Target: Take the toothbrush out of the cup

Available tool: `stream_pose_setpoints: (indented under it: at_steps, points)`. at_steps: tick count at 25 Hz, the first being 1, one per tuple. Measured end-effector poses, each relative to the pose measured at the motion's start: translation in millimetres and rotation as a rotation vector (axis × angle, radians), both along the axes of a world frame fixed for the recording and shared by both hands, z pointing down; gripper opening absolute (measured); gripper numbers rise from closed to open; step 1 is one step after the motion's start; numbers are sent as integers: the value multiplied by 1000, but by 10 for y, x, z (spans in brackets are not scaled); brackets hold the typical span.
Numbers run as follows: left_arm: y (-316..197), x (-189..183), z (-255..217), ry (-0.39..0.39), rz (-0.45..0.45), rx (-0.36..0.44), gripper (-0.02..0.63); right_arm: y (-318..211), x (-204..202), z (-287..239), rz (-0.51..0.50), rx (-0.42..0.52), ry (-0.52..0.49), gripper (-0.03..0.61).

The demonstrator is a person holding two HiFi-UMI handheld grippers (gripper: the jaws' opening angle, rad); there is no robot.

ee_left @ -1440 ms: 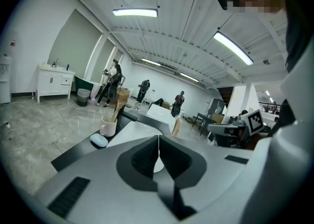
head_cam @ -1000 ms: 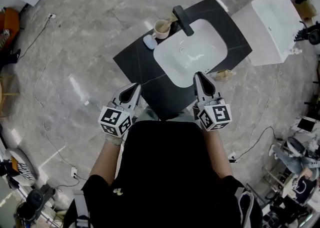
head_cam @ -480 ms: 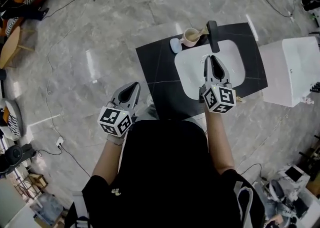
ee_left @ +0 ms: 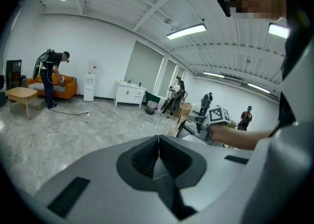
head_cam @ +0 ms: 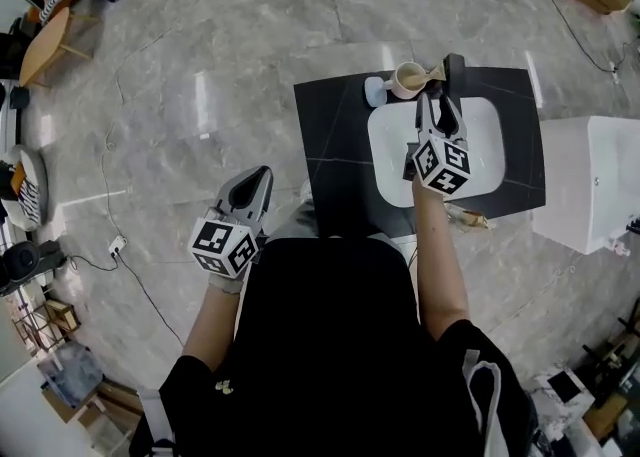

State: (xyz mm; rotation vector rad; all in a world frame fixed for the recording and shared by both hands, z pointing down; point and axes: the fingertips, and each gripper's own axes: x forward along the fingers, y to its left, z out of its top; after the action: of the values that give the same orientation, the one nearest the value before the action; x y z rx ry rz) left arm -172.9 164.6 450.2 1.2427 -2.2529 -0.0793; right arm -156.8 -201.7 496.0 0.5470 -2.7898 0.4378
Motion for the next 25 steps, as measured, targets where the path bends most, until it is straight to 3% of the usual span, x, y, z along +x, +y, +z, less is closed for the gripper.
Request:
stream_pose_setpoints:
  at_steps: [6, 21, 25]
  points:
    - [151, 83, 19, -2, -96, -29, 23, -170, -221, 343, 2, -17, 63, 209]
    - [309, 242, 107, 24, -164, -83, 23, -419, -497, 833, 28, -11, 155, 215]
    - [299, 242, 120, 27, -164, -84, 23, -392, -543, 870, 11, 33, 174, 98]
